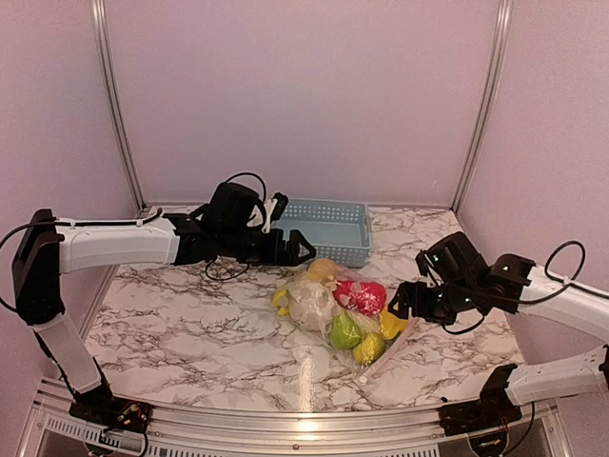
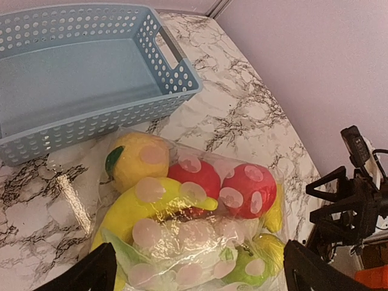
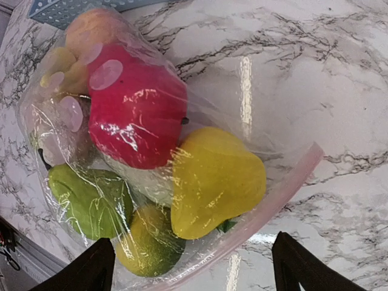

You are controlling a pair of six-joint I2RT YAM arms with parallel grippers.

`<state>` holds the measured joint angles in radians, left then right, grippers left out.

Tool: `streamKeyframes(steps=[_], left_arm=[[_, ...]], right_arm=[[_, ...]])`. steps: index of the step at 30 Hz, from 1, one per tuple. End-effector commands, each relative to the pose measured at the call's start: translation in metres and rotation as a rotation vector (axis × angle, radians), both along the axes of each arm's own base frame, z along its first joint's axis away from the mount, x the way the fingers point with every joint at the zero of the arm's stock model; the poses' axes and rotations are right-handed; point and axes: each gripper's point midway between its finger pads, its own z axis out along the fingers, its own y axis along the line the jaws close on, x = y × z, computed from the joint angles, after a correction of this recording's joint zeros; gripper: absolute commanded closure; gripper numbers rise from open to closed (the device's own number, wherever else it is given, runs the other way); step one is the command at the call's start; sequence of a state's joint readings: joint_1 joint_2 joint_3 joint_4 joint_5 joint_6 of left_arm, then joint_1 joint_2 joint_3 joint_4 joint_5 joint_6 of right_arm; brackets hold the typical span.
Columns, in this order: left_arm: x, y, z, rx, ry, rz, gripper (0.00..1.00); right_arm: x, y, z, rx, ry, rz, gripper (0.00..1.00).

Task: Open the zip-top bag and remove the fake food
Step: Pick up the zipper food storage bag at the center of the board.

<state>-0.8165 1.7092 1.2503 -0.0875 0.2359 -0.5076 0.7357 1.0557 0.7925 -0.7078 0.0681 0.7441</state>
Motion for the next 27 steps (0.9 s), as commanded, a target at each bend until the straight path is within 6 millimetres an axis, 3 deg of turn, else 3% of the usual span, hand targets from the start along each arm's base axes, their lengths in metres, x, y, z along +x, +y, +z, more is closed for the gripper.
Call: streamKeyframes(steps=[1, 11, 21, 27], left_arm=[[-0.001, -0.008, 0.005, -0.008, -0.009, -0.018, 0.01], [-0.006, -0.011, 0.014, -0.018, -0.012, -0.037, 0.01], [-0.010, -0.020, 0.019, -0.054, -0.030, -0.068, 0.01], [-0.016, -0.021, 0.028, -0.082, -0.094, -0.089, 0.01]], right_arm=[[-0.003, -0.004, -0.003, 0.183, 0.019, -0.065, 0.16], [-0.002, -0.011, -0.028, 0.491, -0.001, -0.193, 0.24], [0.000, -0.012, -0.046, 0.609, -0.027, -0.265, 0.34], [0.013, -0.012, -0.027, 0.629, -0.085, -0.286, 0.49]])
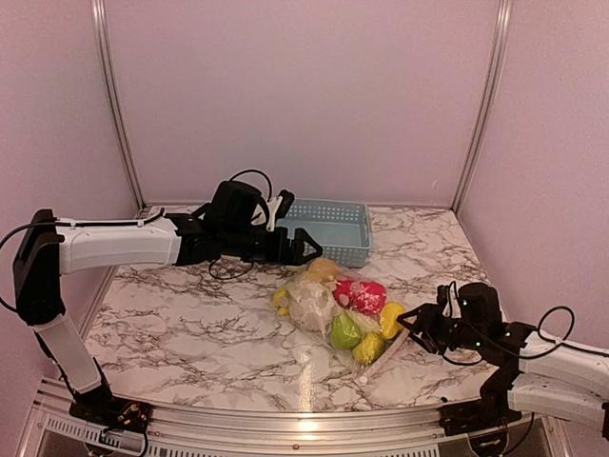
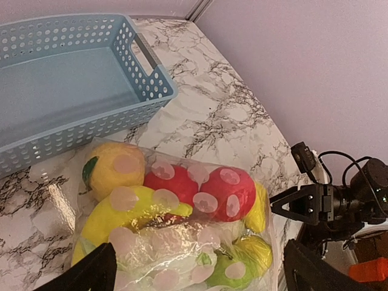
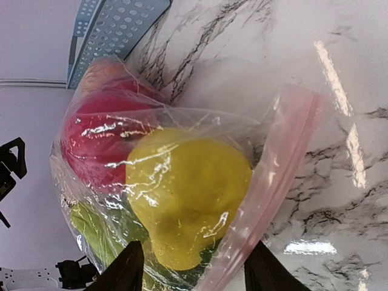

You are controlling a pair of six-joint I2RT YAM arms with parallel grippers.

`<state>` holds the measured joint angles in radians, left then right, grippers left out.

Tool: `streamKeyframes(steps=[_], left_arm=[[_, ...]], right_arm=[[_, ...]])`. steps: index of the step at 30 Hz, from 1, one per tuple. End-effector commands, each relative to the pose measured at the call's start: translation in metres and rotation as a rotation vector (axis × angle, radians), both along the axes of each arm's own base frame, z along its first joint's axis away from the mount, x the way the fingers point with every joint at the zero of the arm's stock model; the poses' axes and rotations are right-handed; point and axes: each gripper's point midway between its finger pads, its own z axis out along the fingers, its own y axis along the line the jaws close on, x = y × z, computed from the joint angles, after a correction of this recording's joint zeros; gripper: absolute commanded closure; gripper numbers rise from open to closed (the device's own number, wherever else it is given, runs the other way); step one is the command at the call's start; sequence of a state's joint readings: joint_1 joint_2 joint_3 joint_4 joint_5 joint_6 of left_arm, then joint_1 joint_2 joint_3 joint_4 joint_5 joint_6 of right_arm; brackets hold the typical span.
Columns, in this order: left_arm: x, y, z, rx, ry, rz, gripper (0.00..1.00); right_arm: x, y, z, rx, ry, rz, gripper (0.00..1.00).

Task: Open the zip-top bag and remove the fake food
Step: Pick up the zipper food storage bag at the center of the board.

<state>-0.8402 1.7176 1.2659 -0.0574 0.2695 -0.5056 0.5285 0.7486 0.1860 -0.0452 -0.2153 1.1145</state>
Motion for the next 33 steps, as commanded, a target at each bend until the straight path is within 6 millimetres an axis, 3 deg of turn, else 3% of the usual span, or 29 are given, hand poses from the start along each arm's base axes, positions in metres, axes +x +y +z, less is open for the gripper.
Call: streamKeyframes(steps=[1, 8, 12, 17, 23, 33], left_arm=[[-0.008, -0.005, 0.019, -0.044, -0.100, -0.037, 0.01], [-0.019, -0.004, 0.023, -0.004, -0.239, -0.028, 0.01], [-0.024, -0.006, 0.019, 0.007, -0.227, -0.051, 0.01], [-0.033, 0.002, 0.027, 0.041, -0.346, -0.069, 0.01], [-0.042, 0.020, 0.052, 0.033, -0.555, -0.048, 0.01], [-0.018, 0.027, 0.117, 0.037, -0.728, -0.088, 0.04]], right_arm=[[0.021, 0.002, 0.036, 0.040, -0.091, -0.047, 0.53], [0.033, 0.009, 0.062, 0.028, -0.110, -0.031, 0.99], [0.042, 0.014, 0.077, -0.021, -0.135, 0.002, 1.00], [0.059, 0.027, 0.113, -0.084, -0.194, 0.075, 1.00], [0.083, 0.065, 0.161, -0.137, -0.297, 0.280, 1.00], [0.114, 0.113, 0.230, -0.380, -0.514, 0.564, 1.00]])
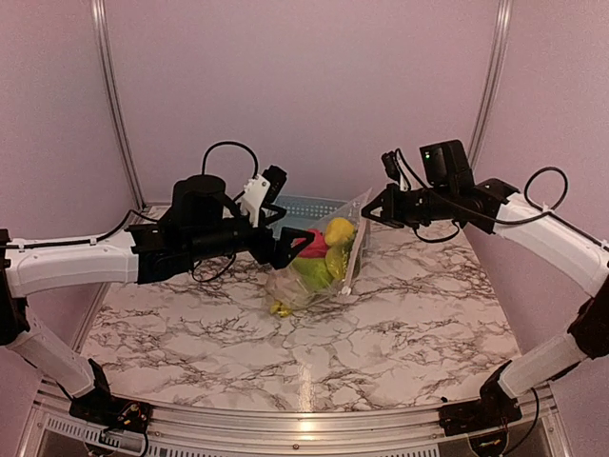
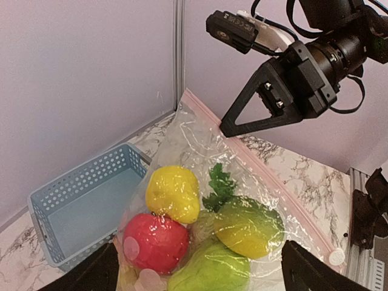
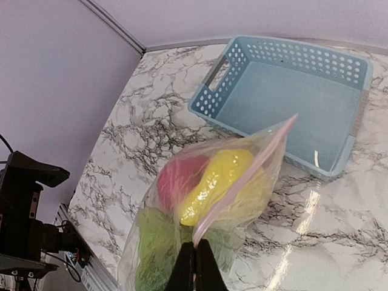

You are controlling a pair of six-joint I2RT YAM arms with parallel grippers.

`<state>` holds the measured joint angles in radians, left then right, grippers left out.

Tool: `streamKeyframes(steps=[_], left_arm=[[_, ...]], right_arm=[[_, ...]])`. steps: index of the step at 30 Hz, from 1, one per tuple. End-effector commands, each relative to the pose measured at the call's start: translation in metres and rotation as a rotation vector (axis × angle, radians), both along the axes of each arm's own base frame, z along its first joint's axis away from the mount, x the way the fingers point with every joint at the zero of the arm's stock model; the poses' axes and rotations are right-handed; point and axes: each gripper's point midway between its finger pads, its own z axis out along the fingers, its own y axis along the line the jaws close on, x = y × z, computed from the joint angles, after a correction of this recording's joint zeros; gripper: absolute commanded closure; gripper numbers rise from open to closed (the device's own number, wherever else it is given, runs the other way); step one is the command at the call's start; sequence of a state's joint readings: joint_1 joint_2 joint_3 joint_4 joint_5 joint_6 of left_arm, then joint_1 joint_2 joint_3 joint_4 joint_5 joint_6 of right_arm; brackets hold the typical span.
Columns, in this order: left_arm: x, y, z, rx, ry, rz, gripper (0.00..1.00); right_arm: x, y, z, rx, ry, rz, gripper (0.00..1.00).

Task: Open the zip-top bag and remove the fake food
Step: Pick up the zipper food storage bag at the center of the board, then adjust the zipper food storage bag at the center of the board.

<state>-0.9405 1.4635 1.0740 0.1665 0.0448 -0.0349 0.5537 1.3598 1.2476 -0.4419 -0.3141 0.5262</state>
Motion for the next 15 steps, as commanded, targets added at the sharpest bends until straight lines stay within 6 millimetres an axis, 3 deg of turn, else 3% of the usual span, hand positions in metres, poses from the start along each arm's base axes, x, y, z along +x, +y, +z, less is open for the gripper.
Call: streamKeyframes(steps=[1, 3, 8, 15], left_arm=[[0.023, 0.011, 0.047, -0.021, -0.111, -0.047, 0.06], [0.028, 0.014, 0.062, -0.044, -0.138, -0.096, 0.07], [0.031, 0.010, 0.089, -0.052, -0.237, -0.226, 0.08], [0.027, -0.001, 0.082, -0.013, -0.283, -0.406, 0.16]], right_arm=[[0.000, 0.017, 0.032, -0.145, -0.146, 0.152, 1.00], [0.003, 0.023, 0.049, -0.165, -0.195, 0.177, 1.00], [-0.001, 0.047, 0.068, -0.189, -0.251, 0.280, 1.00], [-0.024, 0.081, 0.074, -0.270, -0.305, 0.399, 1.00]])
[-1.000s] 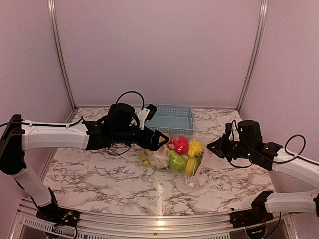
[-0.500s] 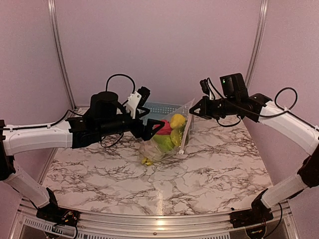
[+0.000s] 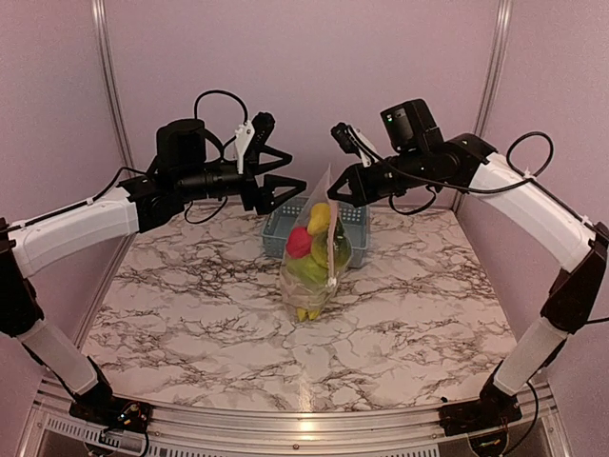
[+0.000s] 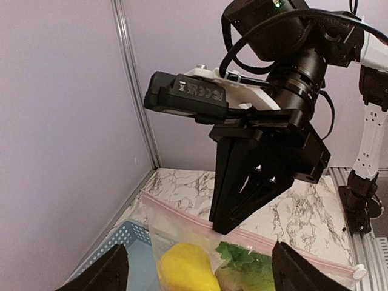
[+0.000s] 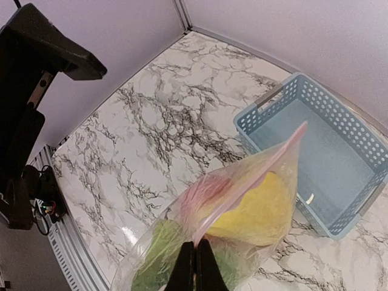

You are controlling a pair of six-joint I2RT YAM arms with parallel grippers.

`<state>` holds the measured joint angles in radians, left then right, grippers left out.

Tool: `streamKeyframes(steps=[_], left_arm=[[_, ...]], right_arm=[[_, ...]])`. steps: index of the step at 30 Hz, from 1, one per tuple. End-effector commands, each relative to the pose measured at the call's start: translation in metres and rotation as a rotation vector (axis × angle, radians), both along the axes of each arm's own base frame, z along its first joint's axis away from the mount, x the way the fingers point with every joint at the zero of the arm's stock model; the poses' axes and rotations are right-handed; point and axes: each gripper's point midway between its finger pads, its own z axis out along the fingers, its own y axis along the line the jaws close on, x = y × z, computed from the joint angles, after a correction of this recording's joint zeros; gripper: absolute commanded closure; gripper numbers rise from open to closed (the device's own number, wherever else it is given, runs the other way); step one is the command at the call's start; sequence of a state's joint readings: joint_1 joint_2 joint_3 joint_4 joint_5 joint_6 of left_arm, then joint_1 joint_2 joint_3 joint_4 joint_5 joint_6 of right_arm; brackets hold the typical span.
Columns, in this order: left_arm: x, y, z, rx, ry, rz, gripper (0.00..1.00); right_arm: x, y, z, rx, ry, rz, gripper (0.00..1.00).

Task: Open the zip-top bag and remove the fake food
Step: Adjust the zipper food storage bag at the center of the board.

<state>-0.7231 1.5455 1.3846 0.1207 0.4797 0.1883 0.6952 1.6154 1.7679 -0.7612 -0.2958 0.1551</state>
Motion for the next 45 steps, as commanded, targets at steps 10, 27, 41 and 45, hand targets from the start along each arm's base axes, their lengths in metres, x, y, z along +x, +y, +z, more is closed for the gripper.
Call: streamKeyframes(steps=[10, 27, 41, 45], left_arm=[[0.003, 0.010, -0.015, 0.060, -0.067, -0.260, 0.21], [0.005, 0.003, -0.030, 0.126, -0.007, -0.377, 0.26], [-0.006, 0.000, -0.040, 0.121, 0.098, -0.464, 0.62], [-0.006, -0.001, -0.040, 0.110, 0.116, -0.460, 0.79]], right_arm=[[-0.045, 0.030, 0.037, -0.073, -0.144, 0.154, 1.00], [-0.062, 0.052, 0.029, -0.170, -0.204, 0.209, 1.00], [-0.057, 0.047, 0.024, -0.212, -0.230, 0.170, 1.00], [-0.056, 0.046, 0.025, -0.210, -0.234, 0.164, 1.00]])
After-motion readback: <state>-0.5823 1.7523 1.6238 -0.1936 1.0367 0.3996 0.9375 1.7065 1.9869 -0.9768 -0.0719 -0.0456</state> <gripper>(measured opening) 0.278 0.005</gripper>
